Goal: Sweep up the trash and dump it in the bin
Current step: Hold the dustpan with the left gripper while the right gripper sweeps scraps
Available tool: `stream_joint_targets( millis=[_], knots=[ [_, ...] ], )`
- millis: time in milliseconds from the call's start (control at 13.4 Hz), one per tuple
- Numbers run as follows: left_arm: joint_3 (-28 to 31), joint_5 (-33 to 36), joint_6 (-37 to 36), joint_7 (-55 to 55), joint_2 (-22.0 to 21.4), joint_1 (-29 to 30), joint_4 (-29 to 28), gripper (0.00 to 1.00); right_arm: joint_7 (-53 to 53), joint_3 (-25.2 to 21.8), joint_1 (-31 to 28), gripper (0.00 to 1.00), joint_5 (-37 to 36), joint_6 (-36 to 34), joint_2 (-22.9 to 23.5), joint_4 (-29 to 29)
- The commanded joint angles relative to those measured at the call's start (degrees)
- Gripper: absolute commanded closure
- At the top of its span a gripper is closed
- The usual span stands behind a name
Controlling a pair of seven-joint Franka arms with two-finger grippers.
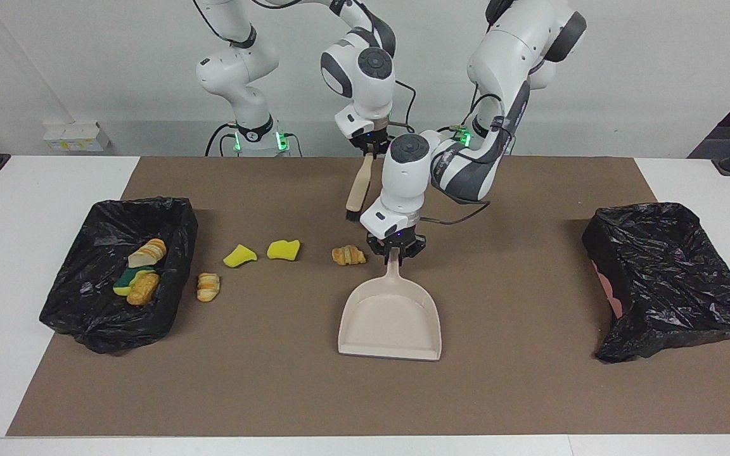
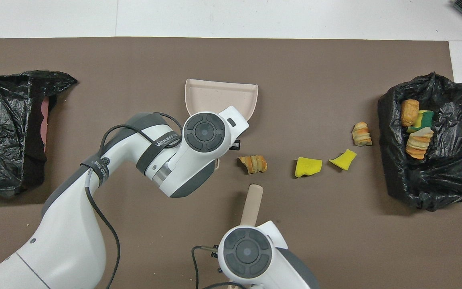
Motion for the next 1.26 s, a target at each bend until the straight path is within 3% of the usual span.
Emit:
stream_joint_targets(
  millis=[0,149,372,670,967,1190],
  knots=[
    [0.07,0.93,-1.59,7.31,-2.26,1.98,-0.82,1.00,-0.25,0.49,-4.48,1.00,-6.13,-4.03,0.94,1.84],
    [-0.02,0.67,-5.45,16.60,-5.24,3.82,-0.91,1.00,-2.52,0.49,-8.25,1.00,-10.80,-5.54,1.73,2.20],
    [0.07,0.40,-11.87,39.69,-9.54,7.42,-0.90,1.00,-10.17,0.49,-13.45,1.00,-20.19,-7.65,2.61,2.29],
    [0.16,-1.79,-17.33,67.76,-12.28,11.65,-1.34,1.00,-20.88,0.57,-22.84,1.00,-26.36,-4.77,4.63,2.20],
    [0.16,-1.88,-14.10,80.61,-17.19,13.06,-10.29,1.00,-26.79,0.49,-29.71,1.00,-34.36,-4.66,5.52,1.94],
    [0.16,-2.85,-10.14,82.31,-21.16,12.45,-18.72,1.00,-28.02,0.57,-33.14,1.00,-40.59,-4.58,8.04,1.50]
  ],
)
